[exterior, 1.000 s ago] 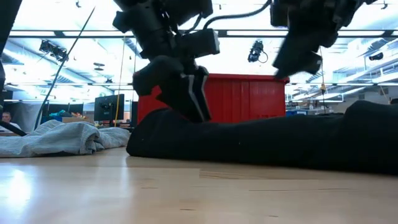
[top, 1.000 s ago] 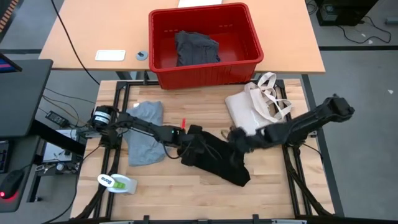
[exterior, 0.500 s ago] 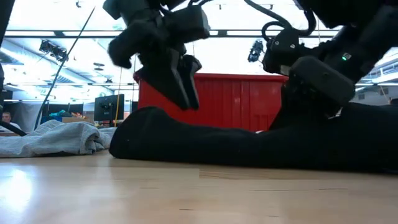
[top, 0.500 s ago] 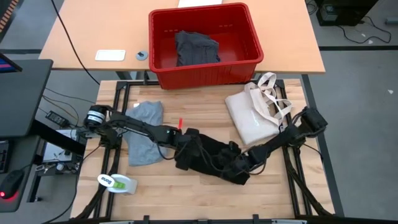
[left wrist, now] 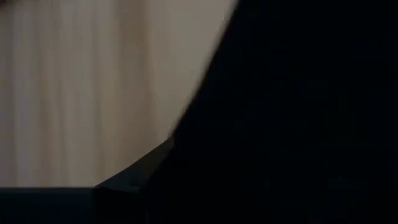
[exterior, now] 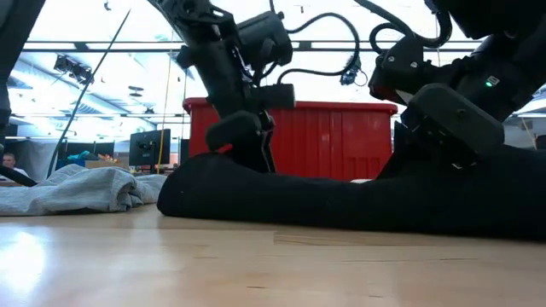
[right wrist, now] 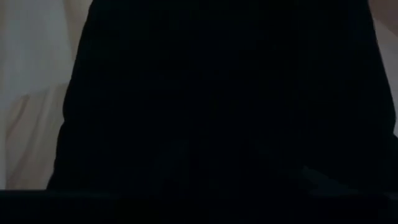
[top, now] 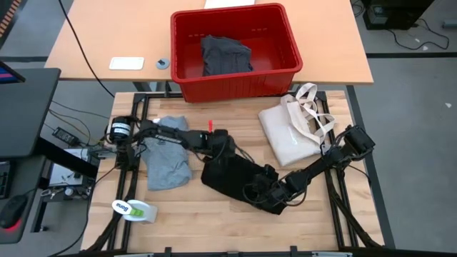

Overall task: Fold Laundry from Bin
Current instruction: Fold the black shirt

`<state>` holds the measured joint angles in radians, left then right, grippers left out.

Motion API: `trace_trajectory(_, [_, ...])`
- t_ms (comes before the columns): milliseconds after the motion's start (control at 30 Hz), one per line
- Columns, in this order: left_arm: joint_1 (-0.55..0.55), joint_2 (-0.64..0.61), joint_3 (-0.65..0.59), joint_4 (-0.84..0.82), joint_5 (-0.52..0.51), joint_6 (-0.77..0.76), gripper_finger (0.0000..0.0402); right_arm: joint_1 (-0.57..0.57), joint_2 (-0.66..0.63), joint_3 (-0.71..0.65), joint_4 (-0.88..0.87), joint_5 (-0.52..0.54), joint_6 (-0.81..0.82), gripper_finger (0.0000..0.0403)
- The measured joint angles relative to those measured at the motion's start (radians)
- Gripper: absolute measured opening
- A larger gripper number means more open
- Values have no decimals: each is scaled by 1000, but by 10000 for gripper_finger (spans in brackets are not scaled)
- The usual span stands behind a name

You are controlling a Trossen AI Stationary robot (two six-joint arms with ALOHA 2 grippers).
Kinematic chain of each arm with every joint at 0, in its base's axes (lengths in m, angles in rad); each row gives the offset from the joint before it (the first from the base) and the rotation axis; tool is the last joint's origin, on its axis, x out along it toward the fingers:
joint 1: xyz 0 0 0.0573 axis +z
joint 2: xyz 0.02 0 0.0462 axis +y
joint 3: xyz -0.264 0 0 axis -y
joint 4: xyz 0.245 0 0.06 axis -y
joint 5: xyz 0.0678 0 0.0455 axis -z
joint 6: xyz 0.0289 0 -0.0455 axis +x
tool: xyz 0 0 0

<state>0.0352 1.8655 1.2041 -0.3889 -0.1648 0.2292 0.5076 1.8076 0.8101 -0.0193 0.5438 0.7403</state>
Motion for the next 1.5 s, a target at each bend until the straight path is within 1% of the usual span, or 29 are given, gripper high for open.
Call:
trace_trajectory(100, [44,-19,0,-25,-11,13,215,0,3,0,1,-18,-18,182])
trace_trajectory(167, [75,-32,0,-33,-29,57,215,1,3,1,1,-24,-33,182])
trace_trajectory(200, [91,-33,0,-33,-62,75,215,1,3,1,1,-27,-39,182])
trace_trajectory(333, [144,-30,0,-36,-263,119,215,1,3,1,0,-32,-45,182])
trace_trajectory(400, [155,-39,0,-38,-289,130,213,1,3,1,0,-31,-44,182])
trace_trajectory(533, [108,-101,0,-35,-278,163,201,1,5,1,0,-19,-44,182])
trace_trajectory(600, [69,-147,0,-36,-254,164,194,1,5,0,-1,-18,-44,182])
trace_trajectory(633, [47,-168,0,-35,-217,157,192,1,5,0,0,-17,-44,182])
trace_trajectory(700, [4,-205,0,-29,-95,116,189,-2,5,0,0,-17,-44,182])
trace_trajectory(767, [-46,-213,2,0,24,55,188,-9,5,0,0,-17,-44,182])
trace_trajectory(800, [-74,-209,2,6,44,23,188,-13,5,0,1,-16,-44,182])
trace_trajectory(933, [-193,-120,0,5,12,-31,192,-31,7,-2,21,15,-45,182])
trace_trajectory(1033, [-271,-69,0,13,-14,-42,212,-49,8,-3,43,17,-45,182])
trace_trajectory(1167, [-344,-42,0,2,-97,-79,260,-57,9,-3,60,12,-45,182])
trace_trajectory(1300, [-366,-43,1,-40,-114,-109,312,-58,9,-3,65,12,-39,182])
trace_trajectory(1367, [-364,-35,1,-88,-162,-111,334,-58,9,-3,75,12,-38,182])
trace_trajectory(1433, [-354,-22,1,-132,-184,-111,349,-58,9,-3,90,15,-37,182])
trace_trajectory(1500, [-343,-5,0,-156,-174,-114,359,-58,9,-3,97,17,-36,182])
